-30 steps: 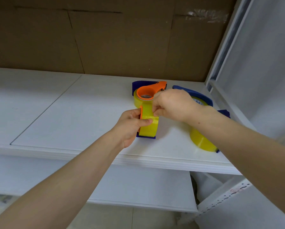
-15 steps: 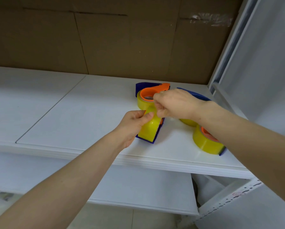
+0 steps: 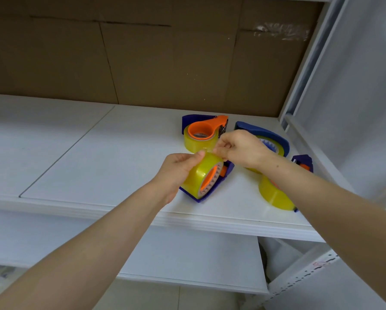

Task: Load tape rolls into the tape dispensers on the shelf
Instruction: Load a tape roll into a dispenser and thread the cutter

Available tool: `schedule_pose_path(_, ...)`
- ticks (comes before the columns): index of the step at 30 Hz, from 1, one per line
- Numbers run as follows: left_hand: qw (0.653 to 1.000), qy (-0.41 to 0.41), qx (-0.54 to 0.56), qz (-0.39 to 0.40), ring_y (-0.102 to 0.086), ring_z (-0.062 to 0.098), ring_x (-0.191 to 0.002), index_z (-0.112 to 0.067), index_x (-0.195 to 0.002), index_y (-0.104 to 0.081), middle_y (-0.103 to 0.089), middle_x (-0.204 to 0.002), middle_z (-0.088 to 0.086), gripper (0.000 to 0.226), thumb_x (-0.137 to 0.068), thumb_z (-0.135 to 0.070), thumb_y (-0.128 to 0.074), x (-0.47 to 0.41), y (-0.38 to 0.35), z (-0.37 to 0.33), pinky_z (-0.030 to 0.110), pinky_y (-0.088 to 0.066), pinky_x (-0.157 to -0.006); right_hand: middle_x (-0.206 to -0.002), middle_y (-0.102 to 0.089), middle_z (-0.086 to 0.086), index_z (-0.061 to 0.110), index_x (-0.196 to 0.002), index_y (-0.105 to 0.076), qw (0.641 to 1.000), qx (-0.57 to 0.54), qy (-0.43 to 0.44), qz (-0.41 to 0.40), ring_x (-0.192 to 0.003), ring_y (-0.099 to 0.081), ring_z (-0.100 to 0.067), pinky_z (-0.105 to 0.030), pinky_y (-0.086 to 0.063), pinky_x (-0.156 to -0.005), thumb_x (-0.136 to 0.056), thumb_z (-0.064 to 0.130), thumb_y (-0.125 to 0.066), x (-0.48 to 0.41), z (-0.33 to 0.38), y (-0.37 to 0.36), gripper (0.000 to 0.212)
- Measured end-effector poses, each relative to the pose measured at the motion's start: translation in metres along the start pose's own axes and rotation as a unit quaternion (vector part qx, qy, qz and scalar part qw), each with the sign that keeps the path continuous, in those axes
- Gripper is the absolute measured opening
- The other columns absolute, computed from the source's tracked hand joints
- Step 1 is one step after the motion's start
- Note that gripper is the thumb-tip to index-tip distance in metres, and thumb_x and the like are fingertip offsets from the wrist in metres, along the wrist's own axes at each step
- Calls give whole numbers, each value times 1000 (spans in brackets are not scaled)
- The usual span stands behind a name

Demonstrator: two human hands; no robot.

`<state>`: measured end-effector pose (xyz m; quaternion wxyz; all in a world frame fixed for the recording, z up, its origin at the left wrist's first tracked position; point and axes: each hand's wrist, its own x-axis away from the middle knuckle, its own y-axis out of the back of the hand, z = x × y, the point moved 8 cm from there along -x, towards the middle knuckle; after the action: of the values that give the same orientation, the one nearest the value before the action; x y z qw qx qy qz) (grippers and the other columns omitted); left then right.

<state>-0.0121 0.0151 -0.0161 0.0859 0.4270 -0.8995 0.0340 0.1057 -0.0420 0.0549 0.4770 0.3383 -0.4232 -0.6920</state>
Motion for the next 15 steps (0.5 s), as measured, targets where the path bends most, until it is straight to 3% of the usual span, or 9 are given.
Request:
schedule_pose_path(4, 998, 56, 20, -34, -63, 23, -103, -17, -120, -55, -66, -114, 5, 77, -62, -66, -68, -1, 9, 6, 42, -51, -94, -79, -70, -5, 14, -85, -67, 996, -66, -59, -8, -77, -67, -16, -42, -57, -82, -90, 24, -59, -1, -16, -6, 15)
schedule_pose_path(7, 998, 43, 19, -34, -61, 26, -106, -15, -115, -60, -65, -115, 8, 68, -60, -54, -72, -3, 10, 6, 45, -48, -97, -78, -72, -4, 14, -86, -70, 996, -24, -90, -8, -79, -67, -16, -42, -57, -80, -89, 33, -59, -1, -27, -12, 22)
schedule_pose_path(11, 998, 42, 39, -25, -61, 26, -108, -15, -112, -63, -66, -114, 7, 81, -44, -55, -77, -3, 9, 12, 47, -47, -99, -86, -70, 0, 16, -85, -72, 994, 31, -102, -36, -84, -63, -17, -37, -54, -70, -88, 45, -59, 0, -31, -13, 32)
schedule_pose_path(15, 998, 37, 41, -13, -63, 27, -104, -9, -98, -68, -70, -105, 10, 52, -58, -39, -81, 0, 7, 11, 47, -47, -100, -92, -70, 0, 17, -90, -70, 992, 52, -111, -44, -88, -63, -18, -38, -55, -71, -90, 39, -57, -2, -35, -15, 25)
